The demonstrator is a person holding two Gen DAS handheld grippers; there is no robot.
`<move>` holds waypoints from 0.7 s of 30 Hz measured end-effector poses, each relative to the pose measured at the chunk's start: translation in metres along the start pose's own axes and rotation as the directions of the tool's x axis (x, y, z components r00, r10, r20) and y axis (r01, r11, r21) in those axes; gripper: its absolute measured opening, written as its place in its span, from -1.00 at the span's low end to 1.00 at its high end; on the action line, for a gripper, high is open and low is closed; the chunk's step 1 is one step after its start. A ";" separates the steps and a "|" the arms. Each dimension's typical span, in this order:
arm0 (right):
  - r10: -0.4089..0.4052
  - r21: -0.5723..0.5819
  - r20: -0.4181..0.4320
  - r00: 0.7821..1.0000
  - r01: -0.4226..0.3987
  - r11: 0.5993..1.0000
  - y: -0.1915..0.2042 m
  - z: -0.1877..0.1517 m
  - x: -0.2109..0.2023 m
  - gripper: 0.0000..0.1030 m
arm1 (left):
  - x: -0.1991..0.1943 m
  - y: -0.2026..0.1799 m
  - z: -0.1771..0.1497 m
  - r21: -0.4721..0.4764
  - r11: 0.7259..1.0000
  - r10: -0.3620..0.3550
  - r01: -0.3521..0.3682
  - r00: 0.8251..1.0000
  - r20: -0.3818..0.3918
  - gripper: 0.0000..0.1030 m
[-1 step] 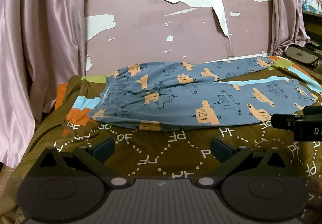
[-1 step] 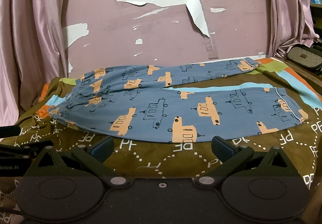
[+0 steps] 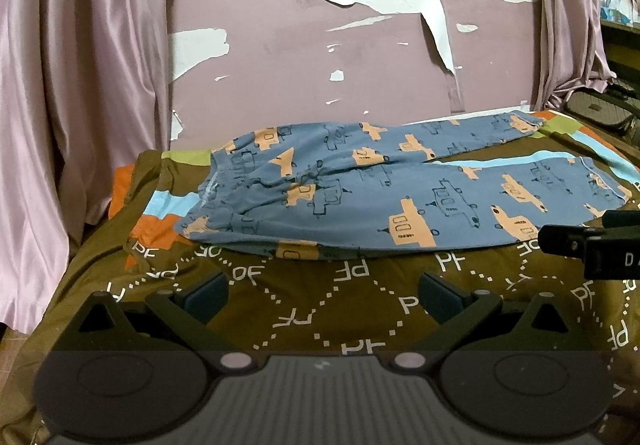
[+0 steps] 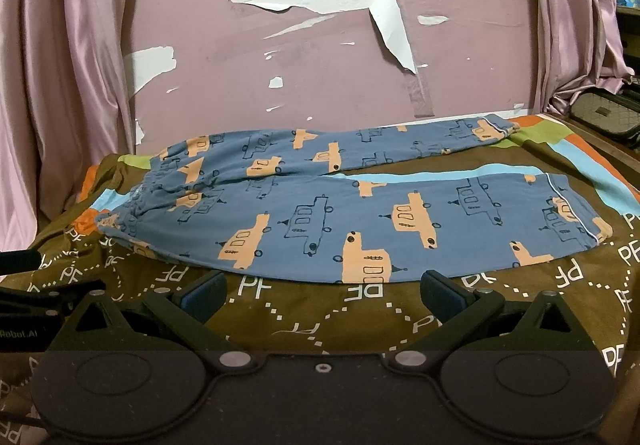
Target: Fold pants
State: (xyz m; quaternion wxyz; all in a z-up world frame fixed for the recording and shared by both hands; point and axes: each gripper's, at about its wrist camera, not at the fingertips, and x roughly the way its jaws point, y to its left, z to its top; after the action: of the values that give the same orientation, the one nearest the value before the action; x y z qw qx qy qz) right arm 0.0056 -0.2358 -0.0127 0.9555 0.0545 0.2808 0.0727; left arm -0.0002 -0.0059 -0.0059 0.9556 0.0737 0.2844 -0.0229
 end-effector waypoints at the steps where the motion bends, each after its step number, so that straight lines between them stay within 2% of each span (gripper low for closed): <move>1: -0.001 -0.001 0.000 1.000 0.001 1.000 0.000 0.000 0.000 0.99 | 0.000 0.000 0.000 0.001 1.000 0.001 -0.001 1.000 -0.001 1.00; 8: 0.000 -0.002 -0.011 1.000 0.000 1.000 0.000 0.000 0.001 0.99 | 0.002 0.000 -0.001 0.002 1.000 -0.018 0.018 1.000 -0.020 1.00; 12: -0.009 -0.001 -0.053 0.999 0.009 1.000 -0.001 -0.003 0.009 0.99 | 0.012 0.001 -0.002 -0.008 0.998 -0.061 0.061 0.995 -0.077 1.00; 16: -0.010 0.005 -0.056 0.998 0.011 1.000 -0.001 -0.003 0.009 0.99 | 0.020 -0.001 -0.004 -0.013 0.997 -0.077 0.076 0.991 -0.113 1.00; 19: -0.013 0.010 -0.055 0.998 0.014 1.000 -0.004 0.006 0.009 0.99 | 0.029 -0.001 0.002 -0.016 0.996 -0.094 0.093 0.985 -0.141 1.00; 21: -0.029 -0.010 -0.056 0.998 0.029 1.000 -0.005 0.017 0.012 0.99 | 0.036 -0.003 0.013 0.014 0.995 -0.092 0.096 0.982 -0.164 1.00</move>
State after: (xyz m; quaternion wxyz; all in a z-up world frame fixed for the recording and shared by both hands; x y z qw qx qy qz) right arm 0.0254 -0.2396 -0.0051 0.9483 0.0440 0.3081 0.0615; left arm 0.0369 -0.0105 -0.0154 0.9261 0.0720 0.3646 -0.0650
